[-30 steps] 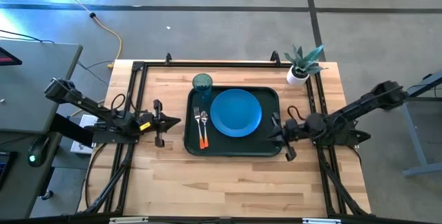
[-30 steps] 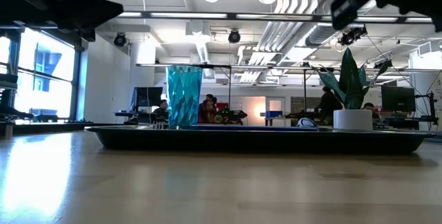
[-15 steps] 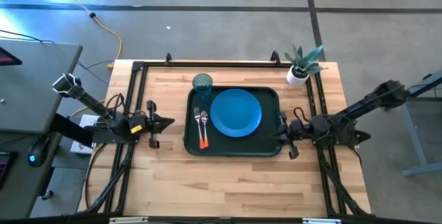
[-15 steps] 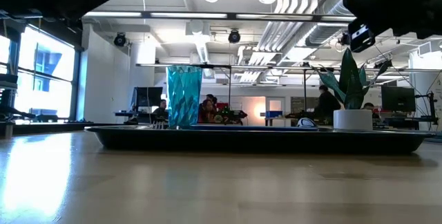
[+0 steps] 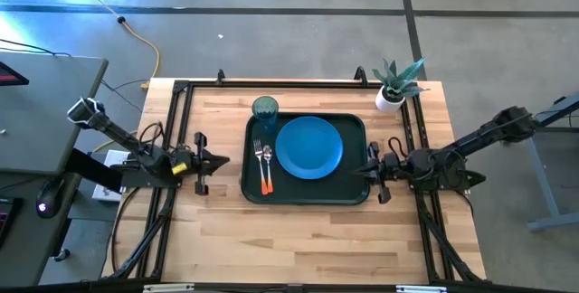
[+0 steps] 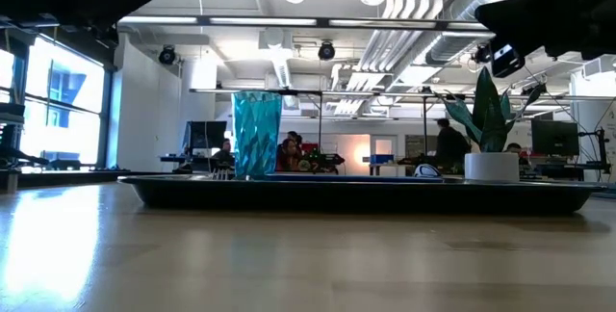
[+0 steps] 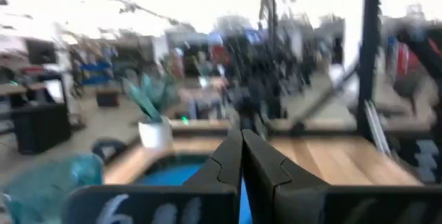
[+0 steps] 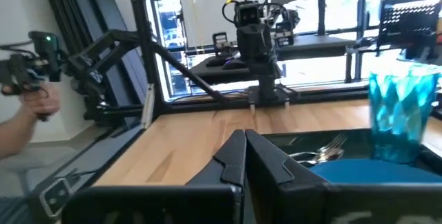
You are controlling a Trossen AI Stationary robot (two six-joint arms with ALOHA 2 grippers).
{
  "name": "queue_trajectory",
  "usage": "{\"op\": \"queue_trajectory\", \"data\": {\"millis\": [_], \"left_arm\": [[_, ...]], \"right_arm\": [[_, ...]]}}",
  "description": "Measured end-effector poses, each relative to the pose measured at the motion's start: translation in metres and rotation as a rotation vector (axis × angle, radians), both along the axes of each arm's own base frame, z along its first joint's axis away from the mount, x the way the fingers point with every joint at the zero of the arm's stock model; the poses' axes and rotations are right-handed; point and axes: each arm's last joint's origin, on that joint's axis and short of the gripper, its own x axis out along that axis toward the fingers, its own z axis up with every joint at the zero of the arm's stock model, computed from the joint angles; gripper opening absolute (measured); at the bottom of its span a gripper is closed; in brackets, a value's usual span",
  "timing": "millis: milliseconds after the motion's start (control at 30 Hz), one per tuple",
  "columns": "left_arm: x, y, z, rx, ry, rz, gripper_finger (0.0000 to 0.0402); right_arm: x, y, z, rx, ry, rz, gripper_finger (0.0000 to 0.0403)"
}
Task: Pick and place plate/cup/fork/spoon on tray
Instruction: Return to Home Position
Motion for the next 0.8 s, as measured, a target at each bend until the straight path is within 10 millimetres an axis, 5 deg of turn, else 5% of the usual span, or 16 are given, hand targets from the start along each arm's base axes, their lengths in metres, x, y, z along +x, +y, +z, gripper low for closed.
{"op": "queue_trajectory", "data": {"millis": [200, 800], "left_arm": [[0.003, 0.011, 0.013, 0.036, -0.139, -0.025, 0.0000], [0.003, 0.006, -0.013, -0.033, 0.110, 0.045, 0.0000]], "right_arm": [[0.003, -0.009, 0.003, -0.014, -0.027, 0.034, 0.0000], [-0.008, -0.008, 0.003, -0.009, -0.021, 0.114, 0.0000]]}}
